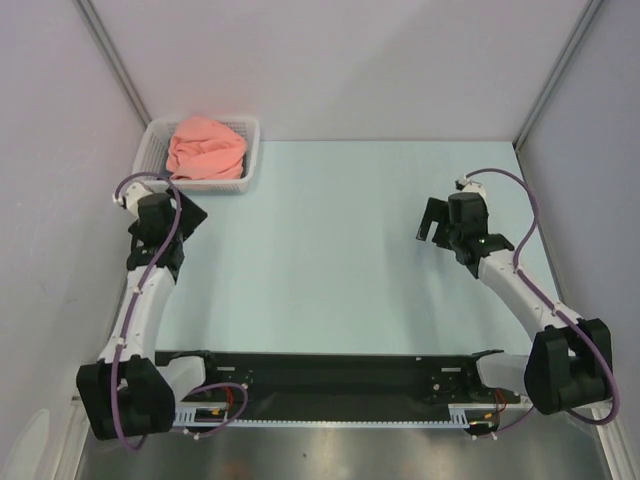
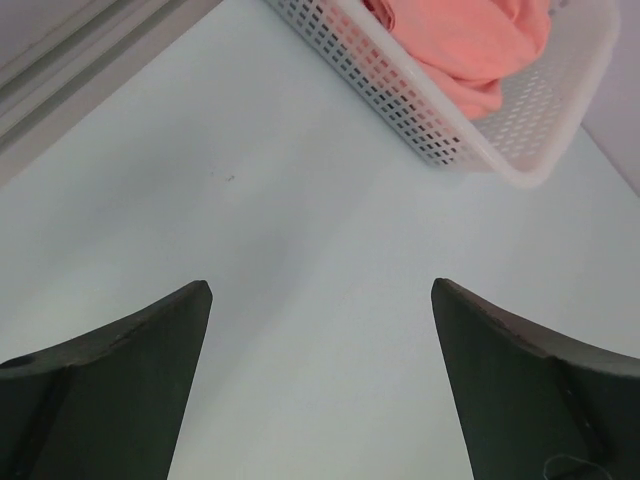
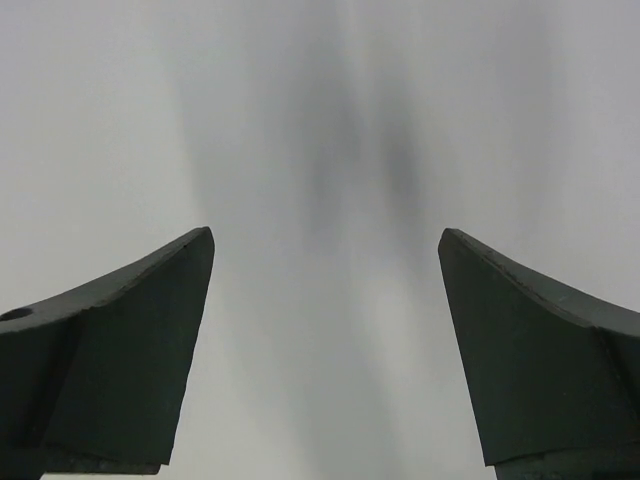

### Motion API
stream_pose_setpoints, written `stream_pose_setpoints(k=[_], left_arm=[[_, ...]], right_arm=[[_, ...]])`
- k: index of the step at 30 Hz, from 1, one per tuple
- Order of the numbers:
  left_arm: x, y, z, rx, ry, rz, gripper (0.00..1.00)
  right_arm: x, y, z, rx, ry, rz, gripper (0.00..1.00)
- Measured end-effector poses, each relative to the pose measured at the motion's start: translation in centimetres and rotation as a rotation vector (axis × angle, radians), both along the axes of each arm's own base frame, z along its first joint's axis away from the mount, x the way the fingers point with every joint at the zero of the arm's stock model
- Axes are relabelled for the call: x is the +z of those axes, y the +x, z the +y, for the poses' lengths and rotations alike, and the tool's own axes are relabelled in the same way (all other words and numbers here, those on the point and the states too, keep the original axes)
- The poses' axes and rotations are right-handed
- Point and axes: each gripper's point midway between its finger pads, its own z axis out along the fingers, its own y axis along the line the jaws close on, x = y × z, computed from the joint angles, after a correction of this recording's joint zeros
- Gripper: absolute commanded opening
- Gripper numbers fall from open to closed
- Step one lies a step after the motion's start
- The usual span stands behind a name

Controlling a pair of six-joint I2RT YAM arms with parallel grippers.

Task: Fold and stack the t-shirts
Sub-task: Grab the tshirt from the pile

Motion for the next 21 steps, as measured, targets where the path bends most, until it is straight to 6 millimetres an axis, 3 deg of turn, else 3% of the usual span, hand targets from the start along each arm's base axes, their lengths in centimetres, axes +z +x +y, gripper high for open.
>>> stream_pose_setpoints(k=[4,8,11,15,21], left_arm=[[2.1,2.6,-0.3,-0.016,-0.001,-0.023,0.96],[4.8,7.4,-0.9,-0.042,0.001,-0.135,0.93],[4.6,11.3,-1.0,-0.057,-0.009,-0.18,0.93],[2.8,17.2,-0.7,-0.08,-0.021,-0.198,0.93],[1.8,24.6,1.3,-0.095,-0.085,-0.273,0.81]], right_arm=[[0.1,0.1,0.5,0.049,0.122,0.053,1.0],[-1.0,-0.2,1.1,0.103,0.231,0.139,1.0],[-2.1,-1.6,3.9,0.199,0.275,0.215,1.0],[-2.5,-3.1,6.4,0.299,0.293,0.263,1.0],[-2.7,-3.8,6.6,0.327,0.289,0.285,1.0]])
